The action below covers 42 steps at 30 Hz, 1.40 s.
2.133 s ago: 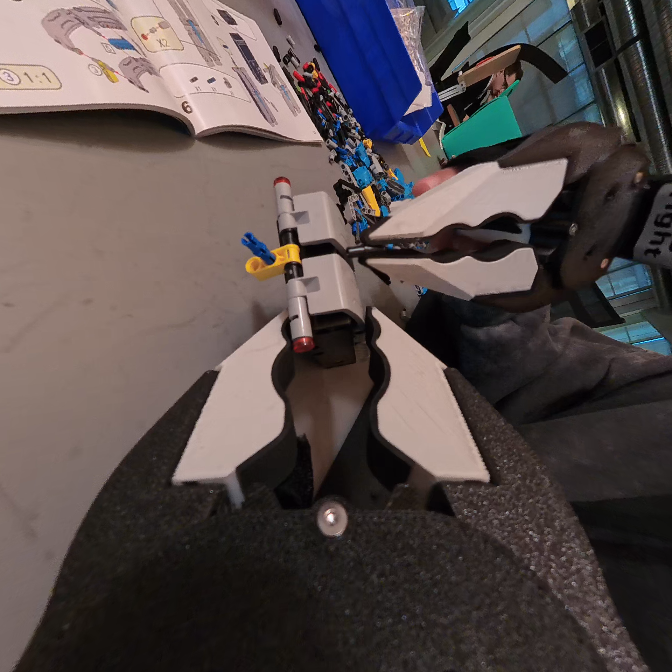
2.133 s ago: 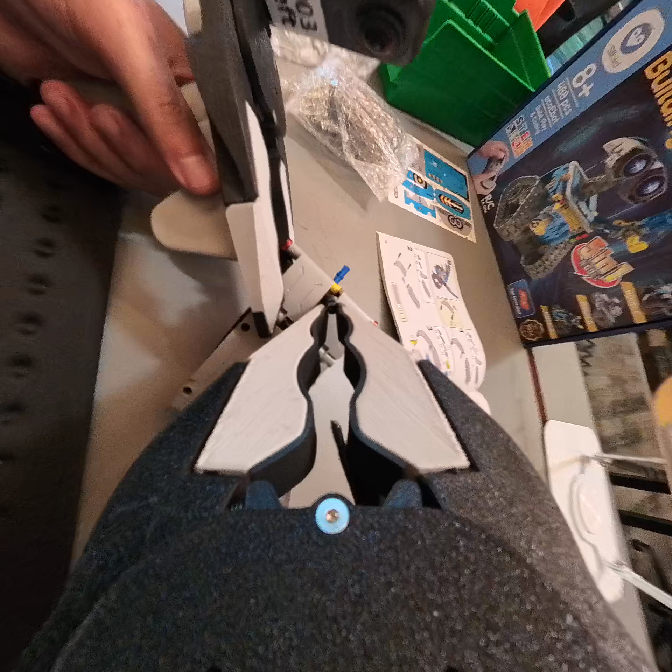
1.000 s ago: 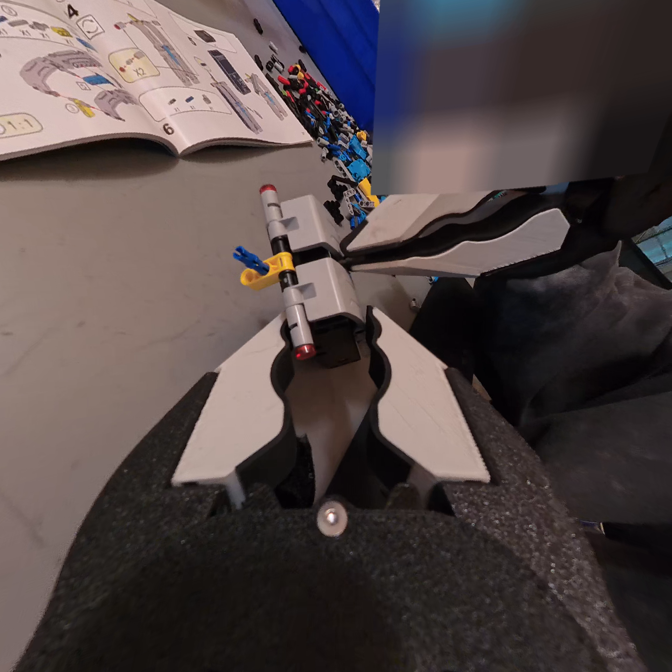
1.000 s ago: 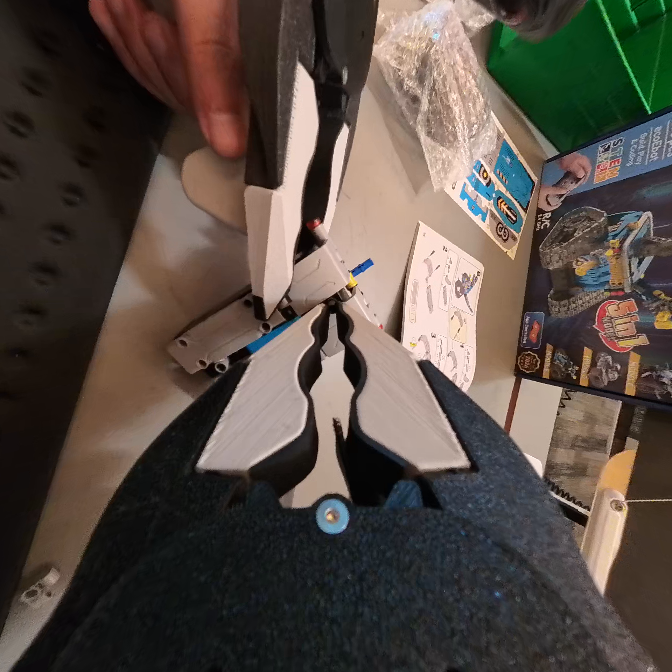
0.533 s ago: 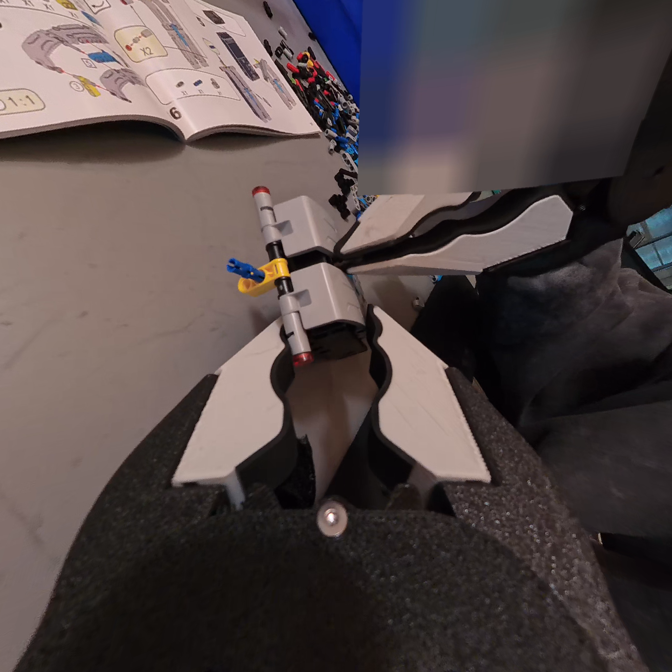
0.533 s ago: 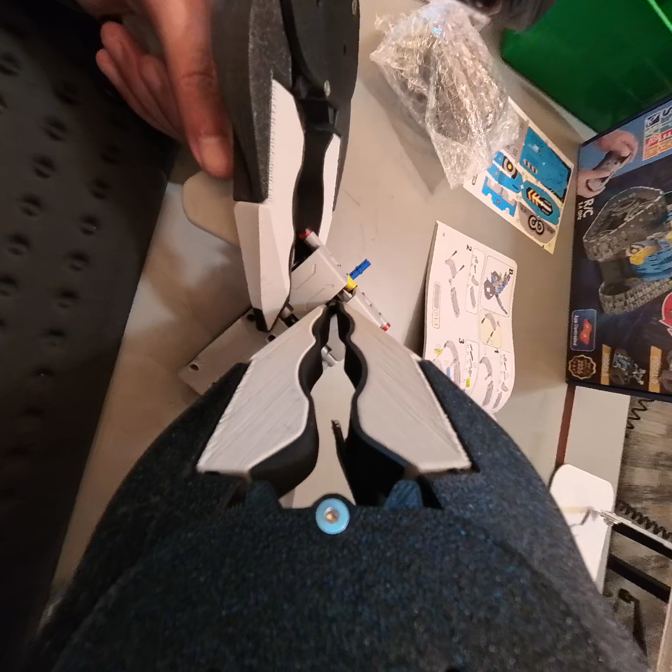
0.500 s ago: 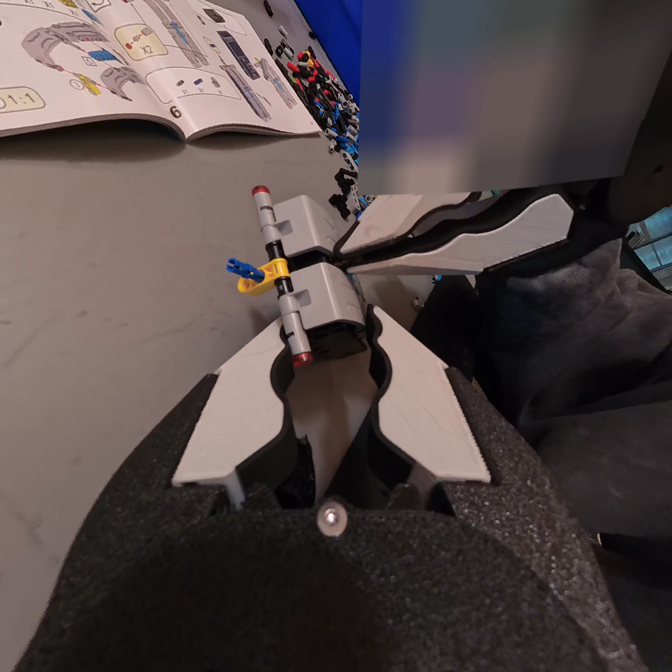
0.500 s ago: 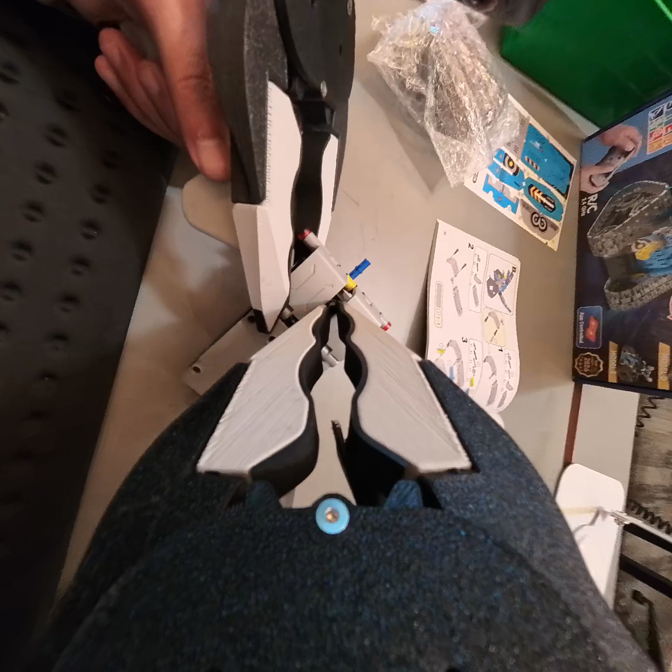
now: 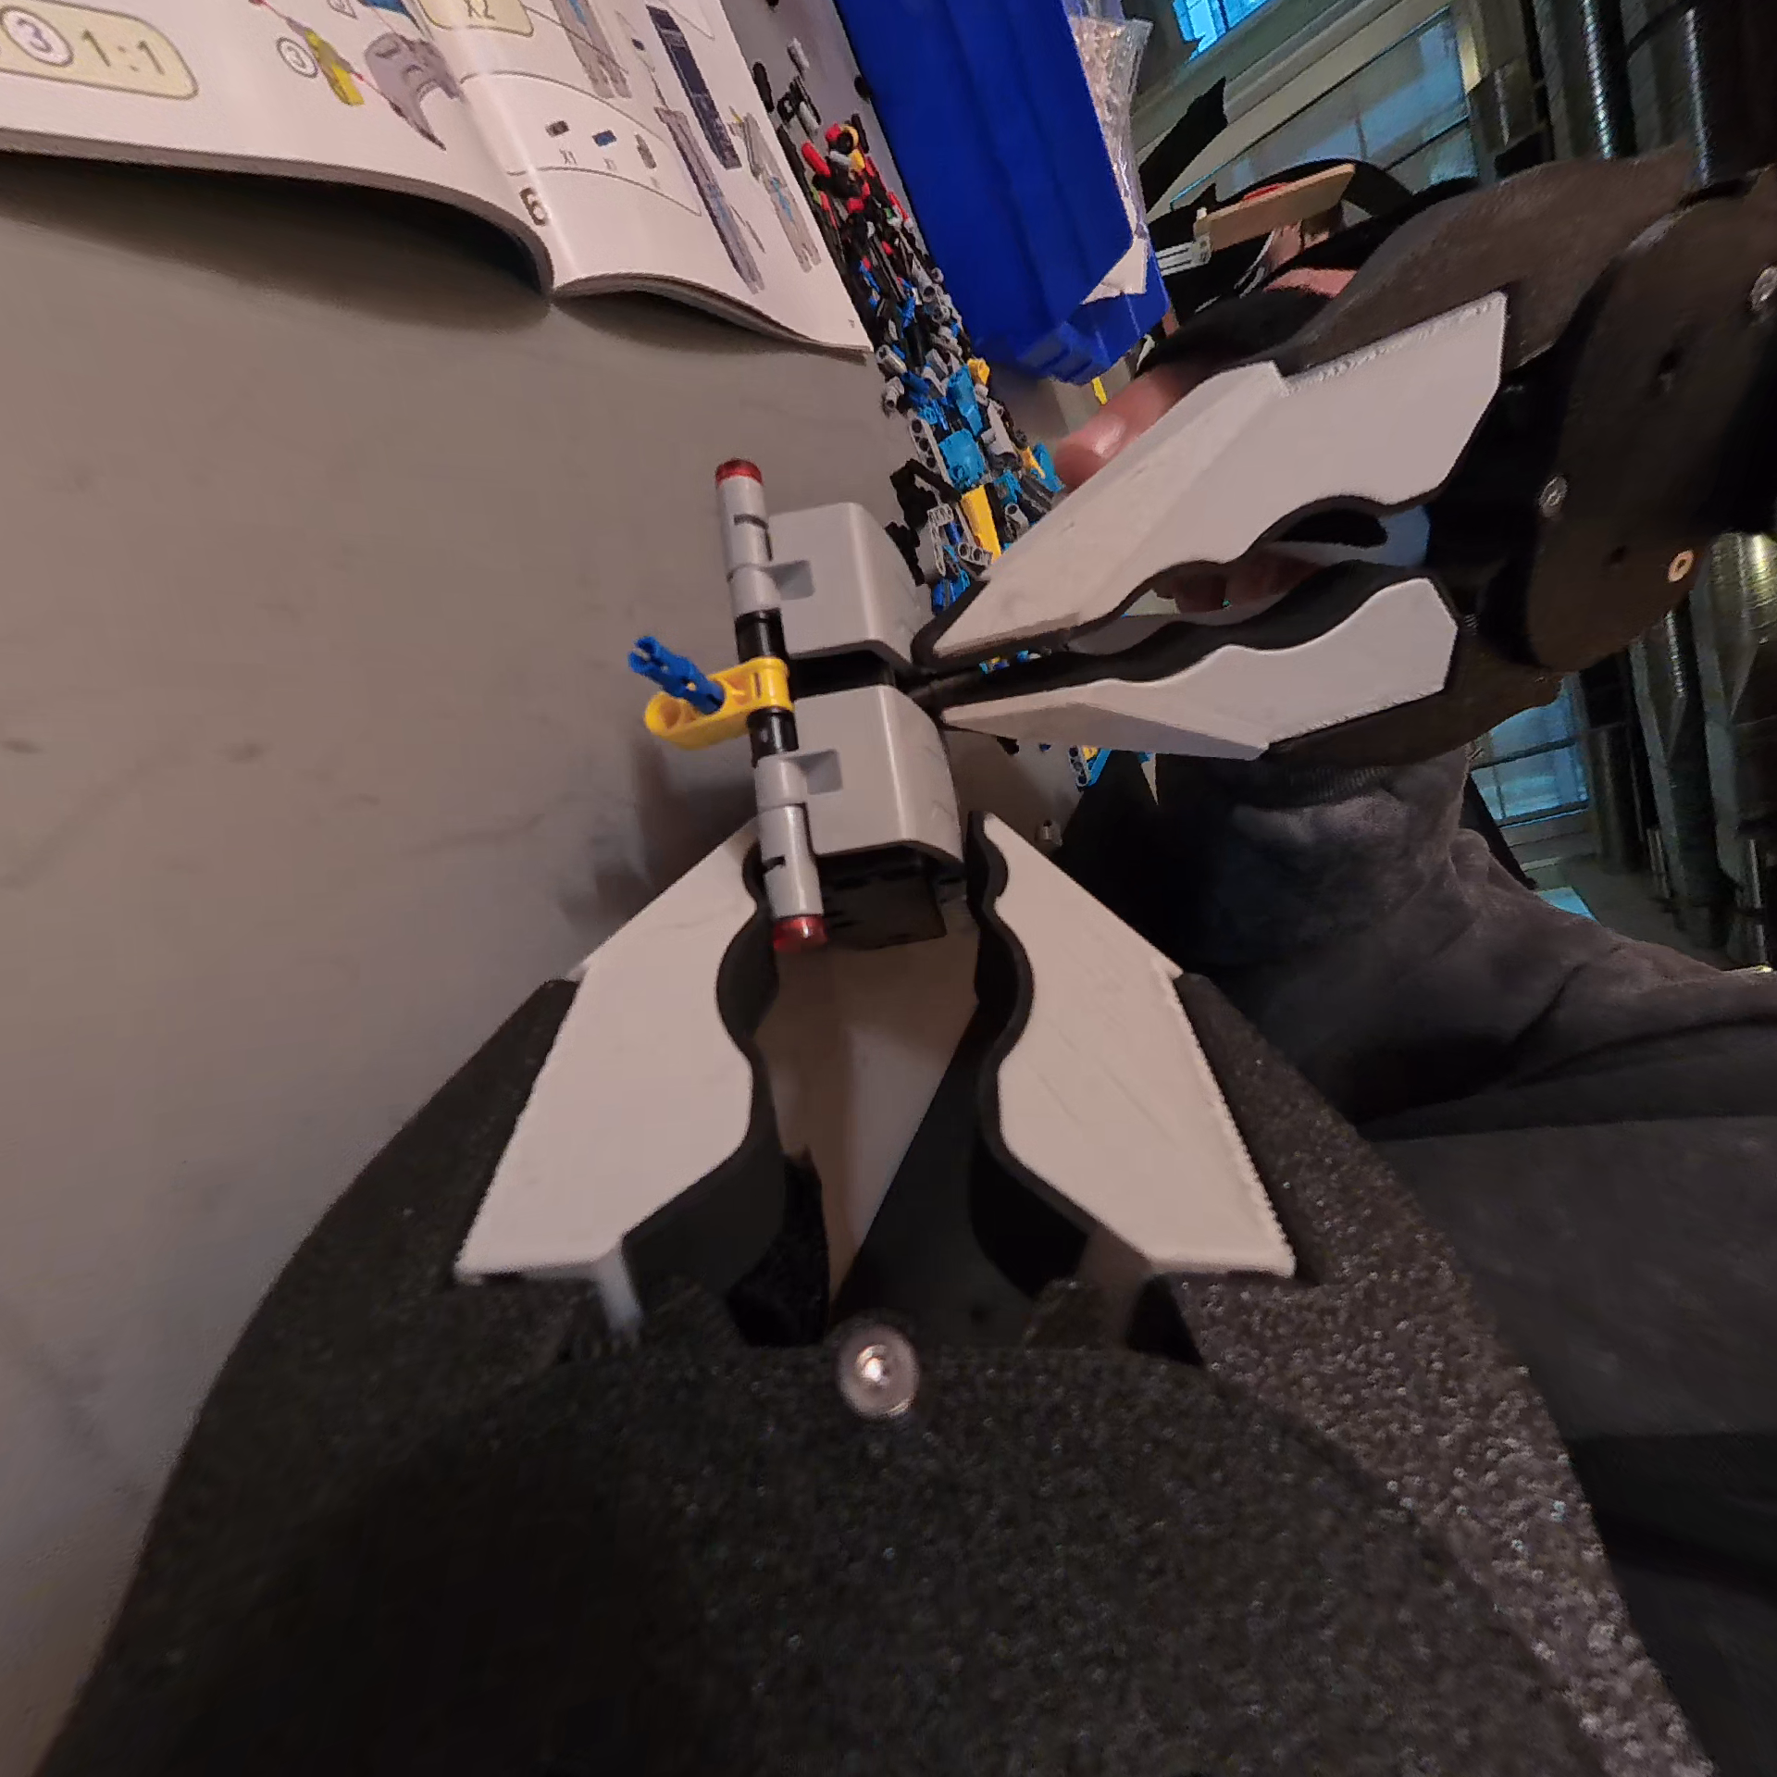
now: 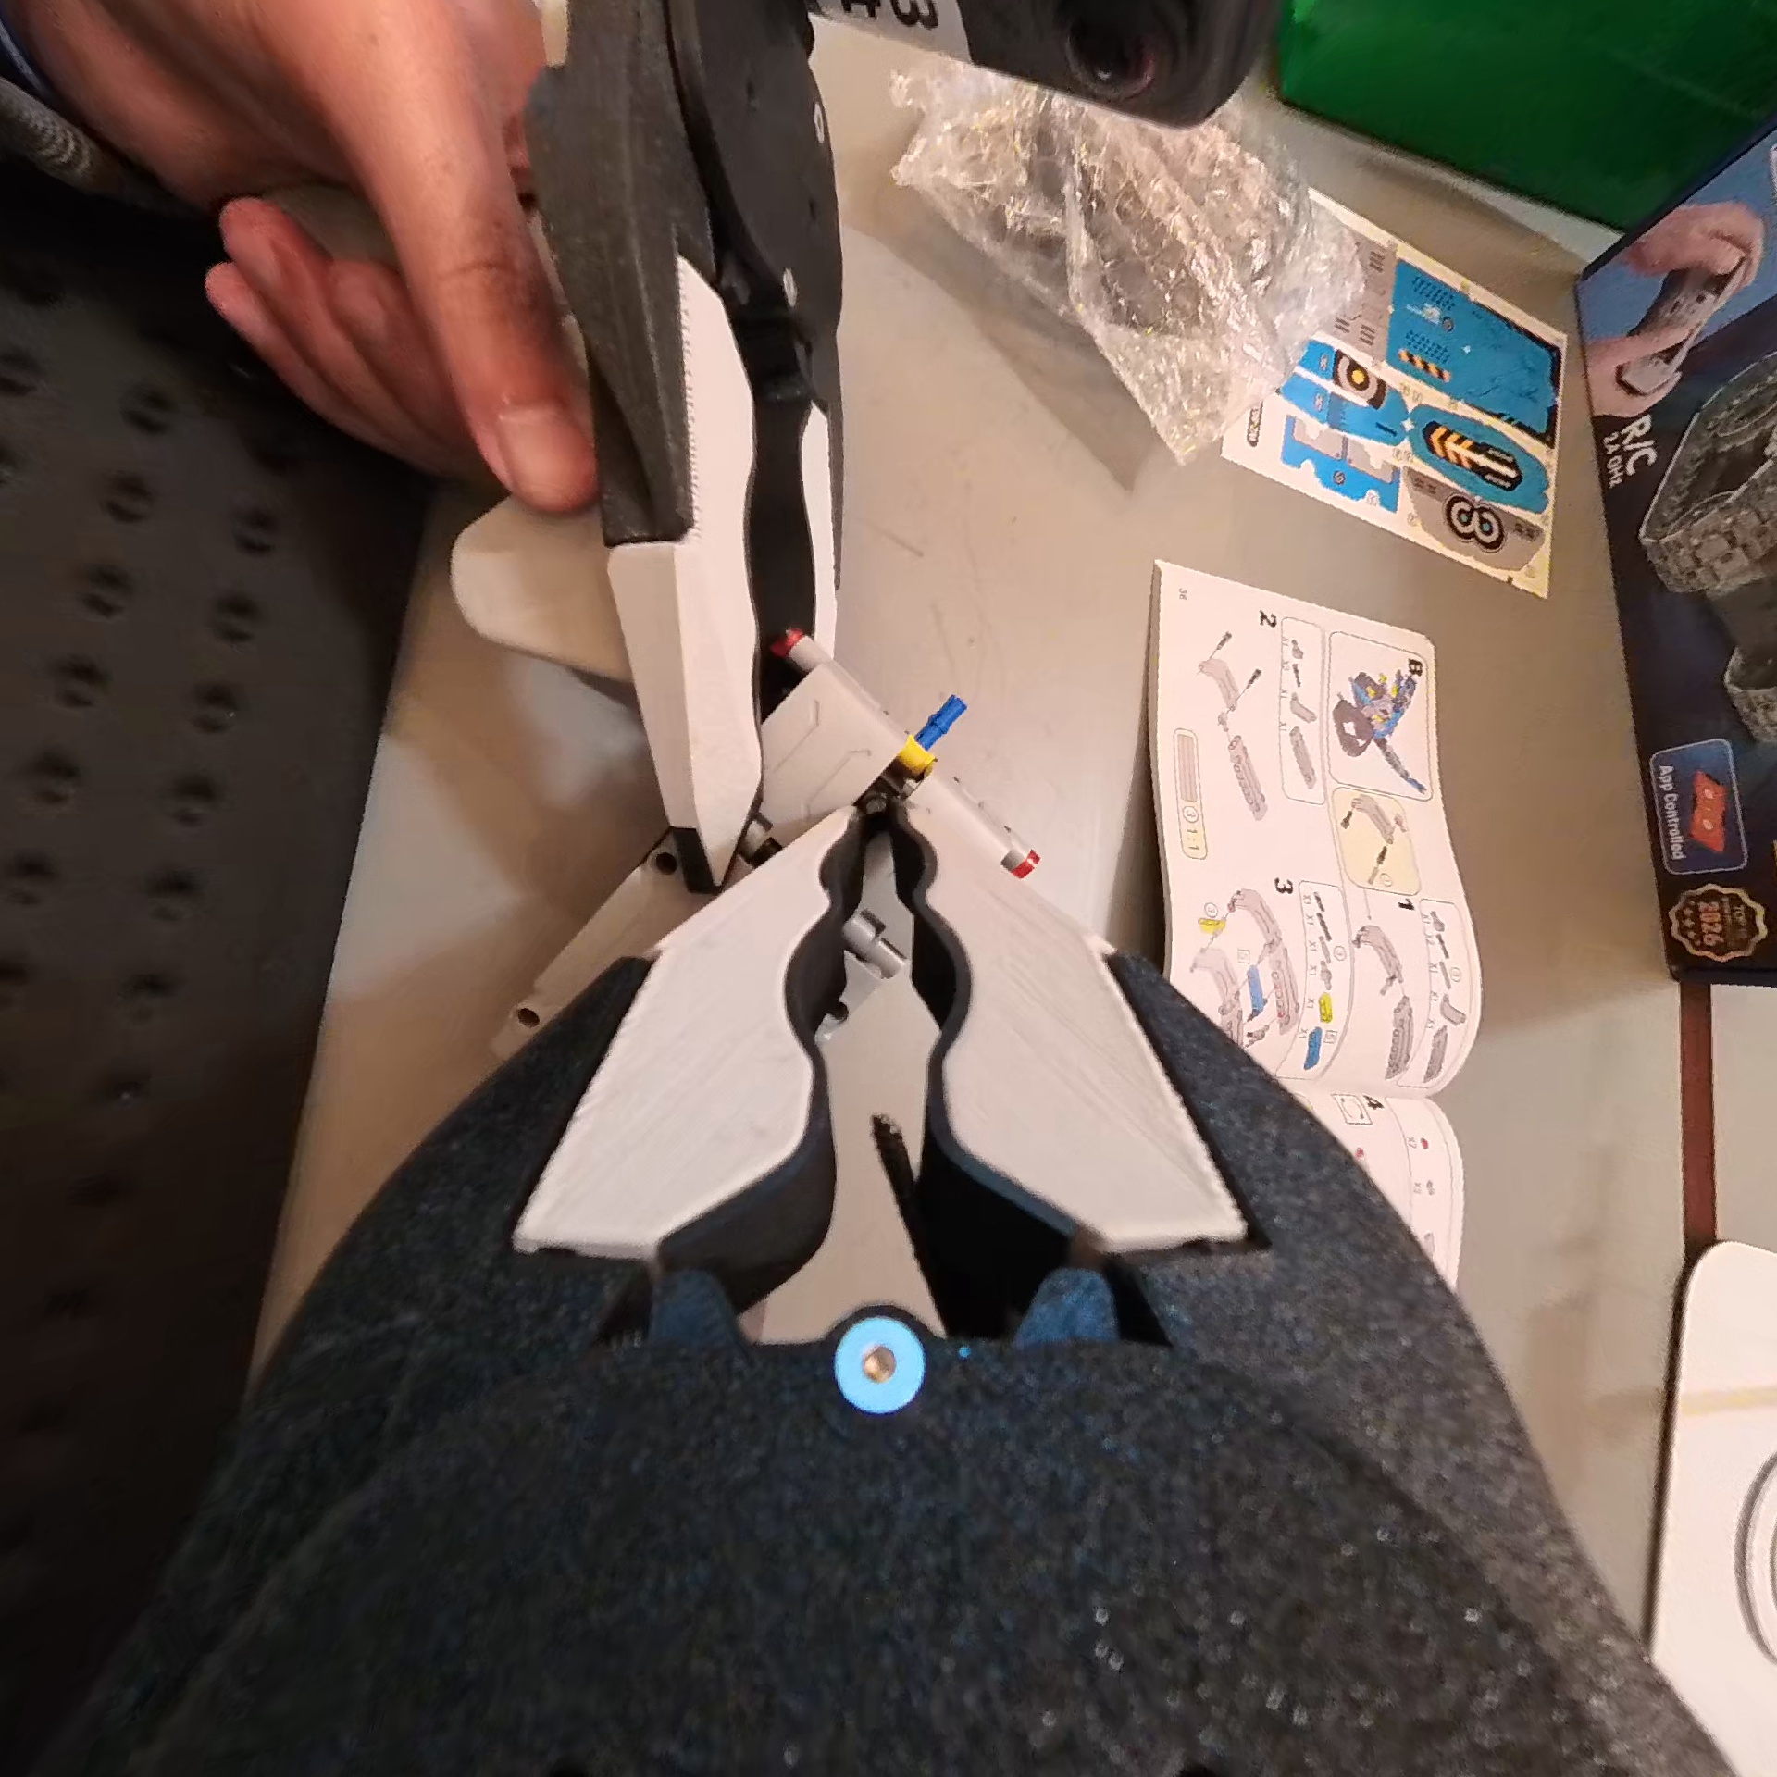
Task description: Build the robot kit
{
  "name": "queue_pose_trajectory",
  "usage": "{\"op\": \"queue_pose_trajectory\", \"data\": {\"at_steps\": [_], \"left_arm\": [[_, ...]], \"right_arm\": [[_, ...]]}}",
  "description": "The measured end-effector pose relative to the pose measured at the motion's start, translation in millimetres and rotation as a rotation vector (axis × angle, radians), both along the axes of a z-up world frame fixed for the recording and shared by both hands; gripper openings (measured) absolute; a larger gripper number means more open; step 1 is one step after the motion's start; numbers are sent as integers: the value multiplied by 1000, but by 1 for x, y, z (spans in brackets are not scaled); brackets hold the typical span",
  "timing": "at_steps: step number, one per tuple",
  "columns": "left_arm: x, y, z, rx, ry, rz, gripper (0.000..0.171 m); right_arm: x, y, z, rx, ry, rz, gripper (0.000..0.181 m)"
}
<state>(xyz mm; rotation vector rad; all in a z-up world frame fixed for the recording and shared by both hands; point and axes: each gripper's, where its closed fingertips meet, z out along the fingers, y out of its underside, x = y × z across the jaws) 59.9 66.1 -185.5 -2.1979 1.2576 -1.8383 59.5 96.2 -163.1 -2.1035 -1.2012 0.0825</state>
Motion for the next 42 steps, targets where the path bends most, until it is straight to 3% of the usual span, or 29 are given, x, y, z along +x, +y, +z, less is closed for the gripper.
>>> {"op": "queue_pose_trajectory", "data": {"at_steps": [11, 18, 25, 28, 30, 34, 36, 39, 42], "left_arm": [[0, 4, -2, -45, 13, 17, 36], [0, 5, -4, -65, 22, 17, 36], [1, 4, 0, 59, -8, 29, 38], [4, -6, 8, 159, -64, -4, 36], [6, -1, 12, 169, -75, 51, 36], [1, 10, 12, 83, -71, 95, 34], [0, 12, 14, 89, -78, 107, 34], [-2, 14, 28, 205, -155, 147, 33], [-6, 18, 45, 424, -200, 182, 32]], "right_arm": [[2, 4, -1, 1, 59, -17, 4], [1, 5, -5, 53, -201, 45, 3], [-6, 5, 4, -31, -339, 142, 3], [-28, 5, 7, -13, -238, 209, 0], [-19, 9, 10, -5, -236, 150, 0], [-6, 11, 38, 48, -15, 56, 0], [10, 10, 38, 47, 24, -11, 0], [29, 15, 34, 96, 172, -141, 0], [35, 18, 40, 143, 489, -252, 10]]}}
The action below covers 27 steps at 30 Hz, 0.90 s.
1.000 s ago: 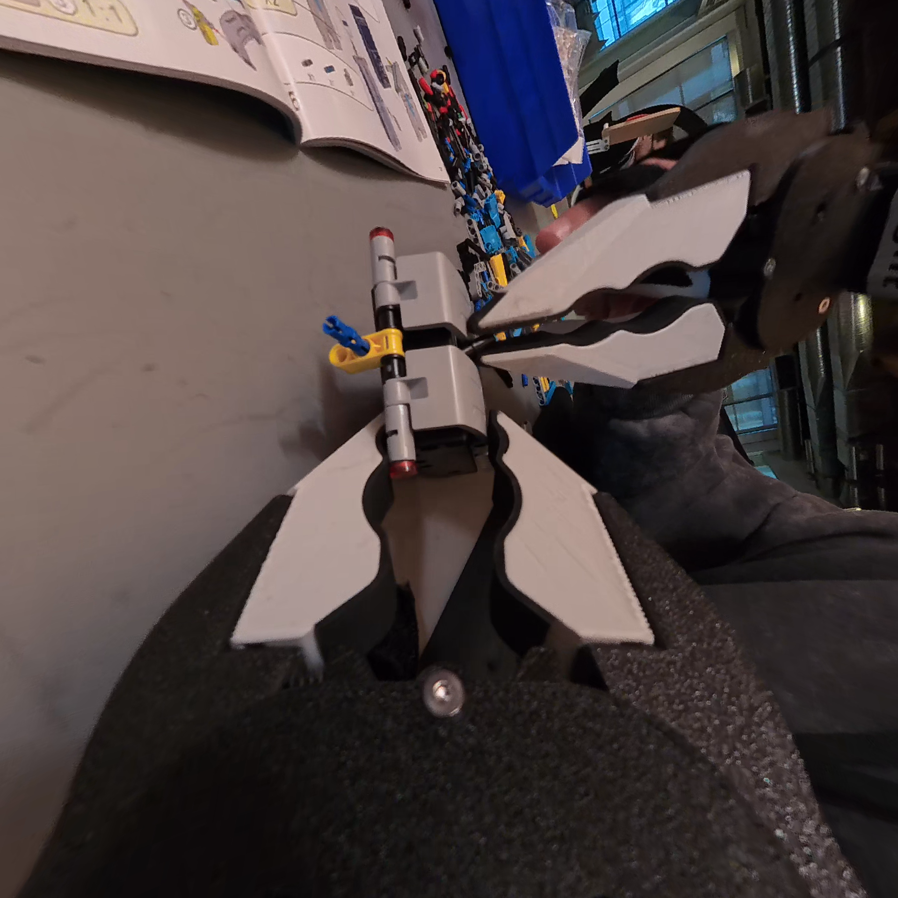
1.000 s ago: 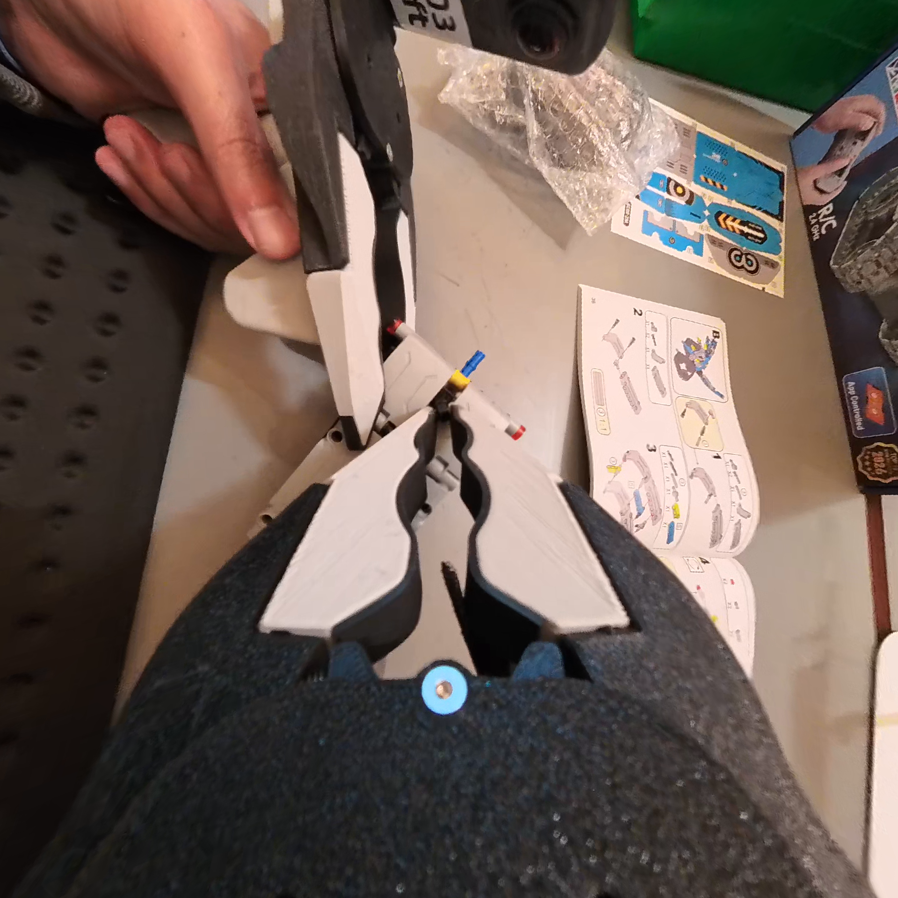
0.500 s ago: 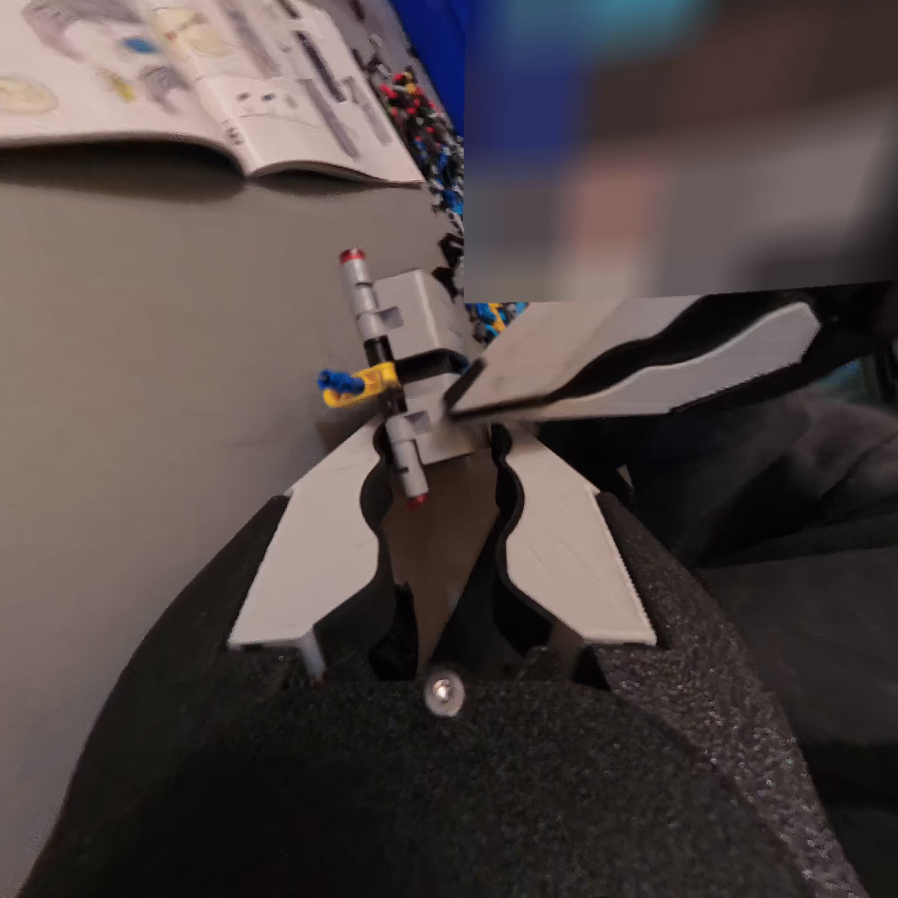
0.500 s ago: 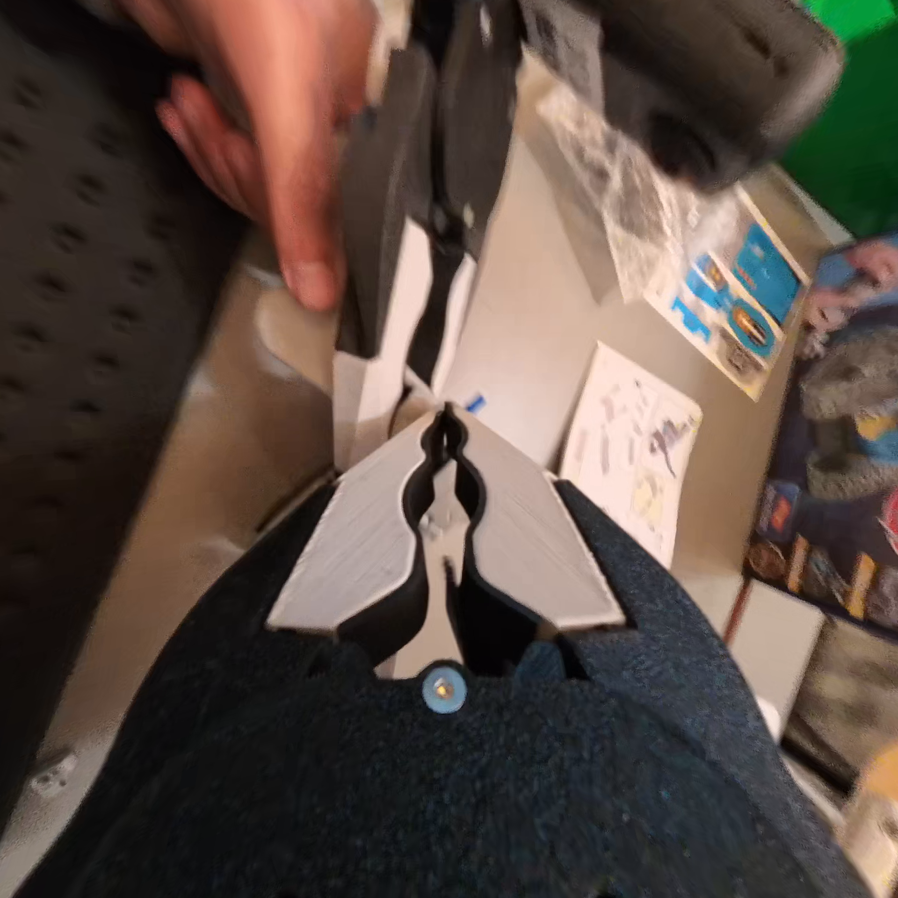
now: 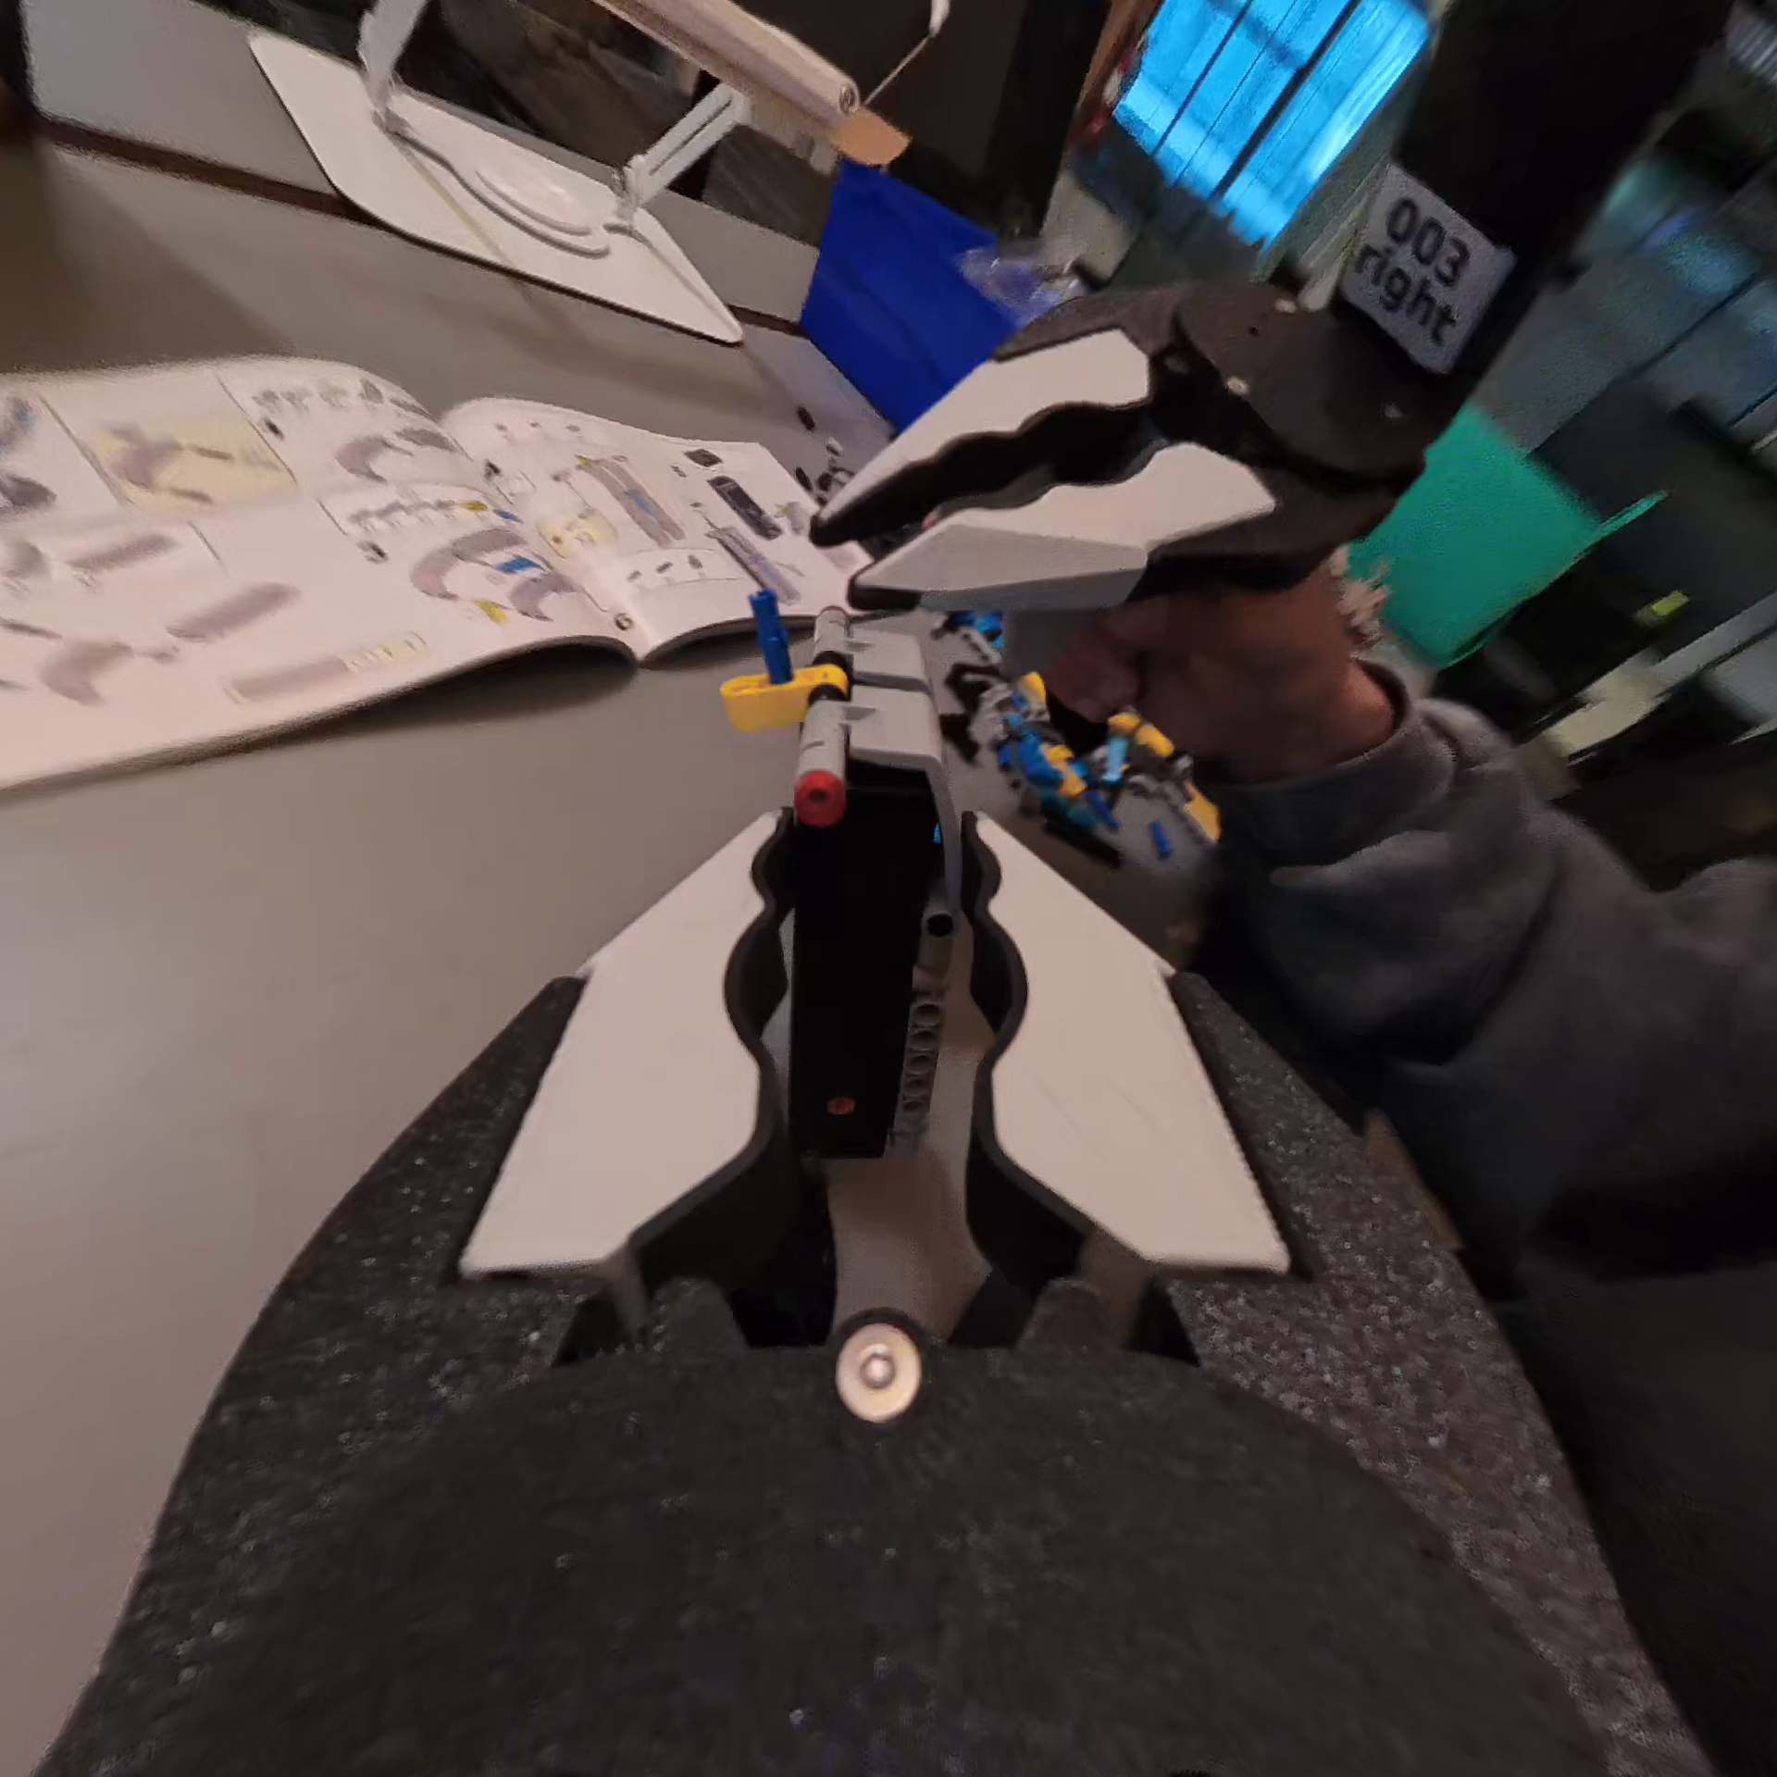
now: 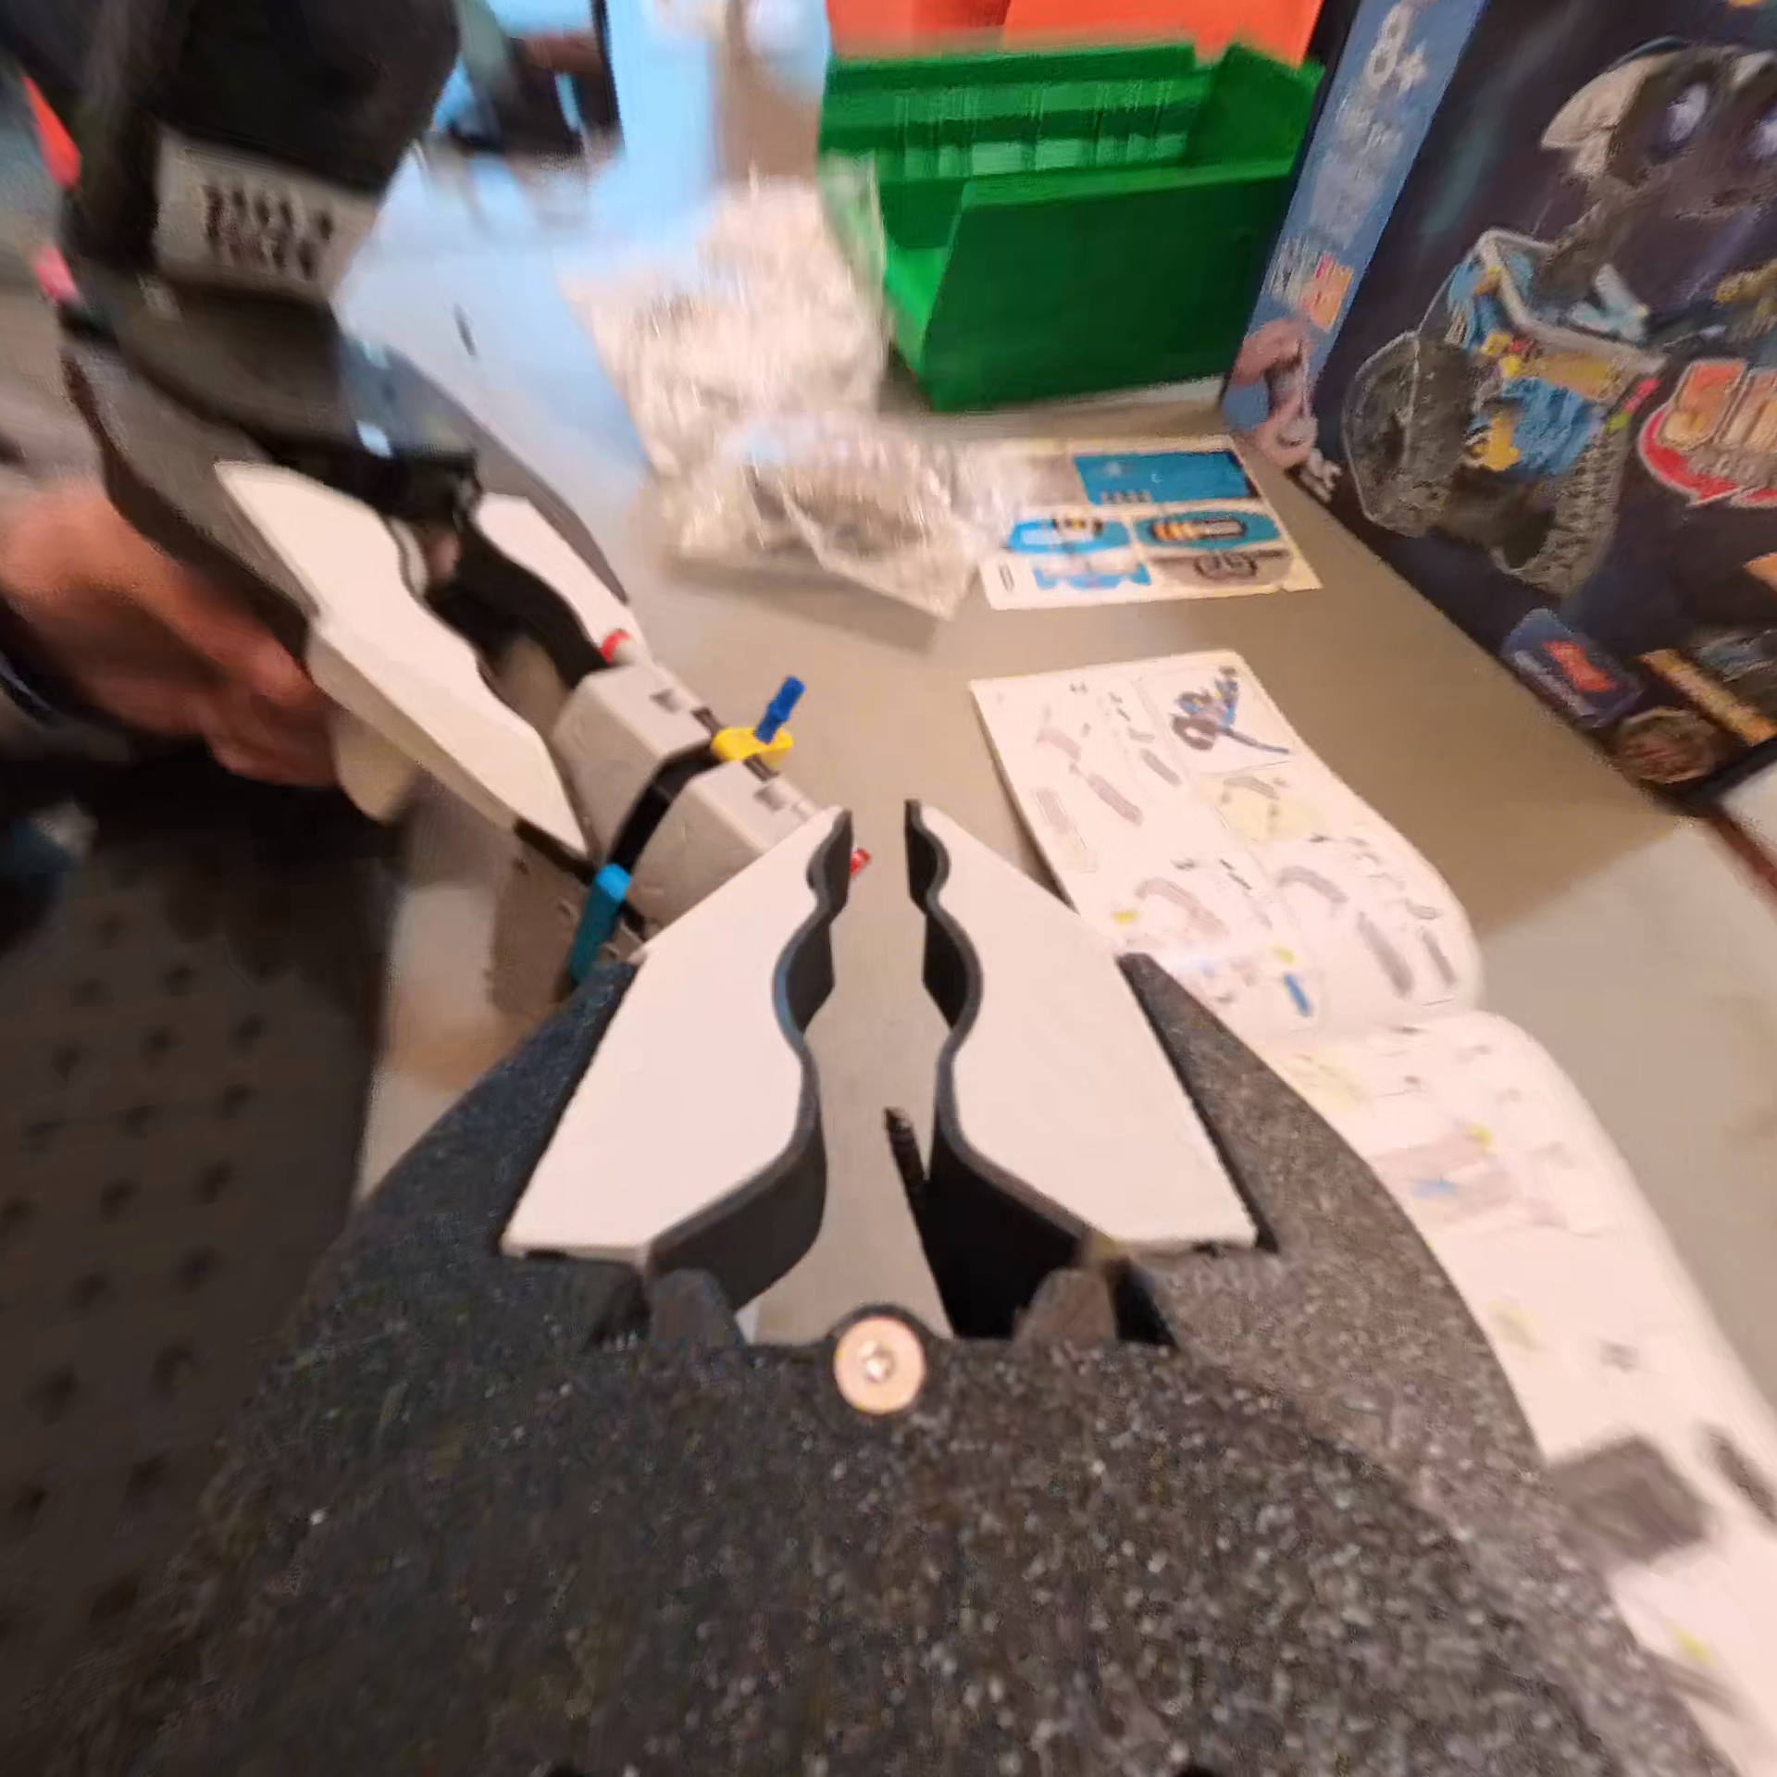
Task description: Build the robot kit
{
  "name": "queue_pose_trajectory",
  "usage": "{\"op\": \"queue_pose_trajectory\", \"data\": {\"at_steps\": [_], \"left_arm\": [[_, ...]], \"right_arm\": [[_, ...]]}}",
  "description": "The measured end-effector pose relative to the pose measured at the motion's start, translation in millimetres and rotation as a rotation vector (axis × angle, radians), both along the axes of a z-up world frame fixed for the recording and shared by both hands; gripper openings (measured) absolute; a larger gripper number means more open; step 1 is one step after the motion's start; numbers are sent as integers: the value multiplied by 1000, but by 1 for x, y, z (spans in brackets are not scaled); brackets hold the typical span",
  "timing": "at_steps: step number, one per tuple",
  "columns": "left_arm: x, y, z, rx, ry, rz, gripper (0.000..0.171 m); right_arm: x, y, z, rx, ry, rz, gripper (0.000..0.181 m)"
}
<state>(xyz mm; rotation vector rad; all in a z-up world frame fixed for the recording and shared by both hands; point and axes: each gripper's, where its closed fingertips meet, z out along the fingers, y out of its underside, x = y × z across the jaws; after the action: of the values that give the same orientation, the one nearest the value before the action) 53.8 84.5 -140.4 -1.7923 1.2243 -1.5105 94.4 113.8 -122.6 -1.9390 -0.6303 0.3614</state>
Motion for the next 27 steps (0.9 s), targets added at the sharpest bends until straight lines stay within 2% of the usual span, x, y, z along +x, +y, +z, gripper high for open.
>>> {"op": "queue_pose_trajectory", "data": {"at_steps": [2, 4, 8, 12, 15, 19, 27], "left_arm": [[-3, -2, 1, 145, 28, -24, 32], [-4, -8, 0, 265, 21, -73, 33], [-13, -17, -11, 485, 43, -183, 33], [-17, -14, -13, 409, 42, -210, 33], [-19, -19, -12, 353, 20, -270, 33], [-21, -24, -11, 283, 1, -327, 34], [-18, -21, -11, 224, 2, -320, 36]], "right_arm": [[-4, -5, 0, -12, 176, 27, 20], [-3, -10, 1, -17, 281, 34, 28], [-25, -30, 5, -1, 308, 185, 39], [-39, -44, 6, -17, 381, 318, 52], [-49, -41, -15, -83, 337, 348, 54], [-58, -42, -22, -101, 320, 382, 37], [-58, -48, -23, -159, 389, 405, 32]]}}
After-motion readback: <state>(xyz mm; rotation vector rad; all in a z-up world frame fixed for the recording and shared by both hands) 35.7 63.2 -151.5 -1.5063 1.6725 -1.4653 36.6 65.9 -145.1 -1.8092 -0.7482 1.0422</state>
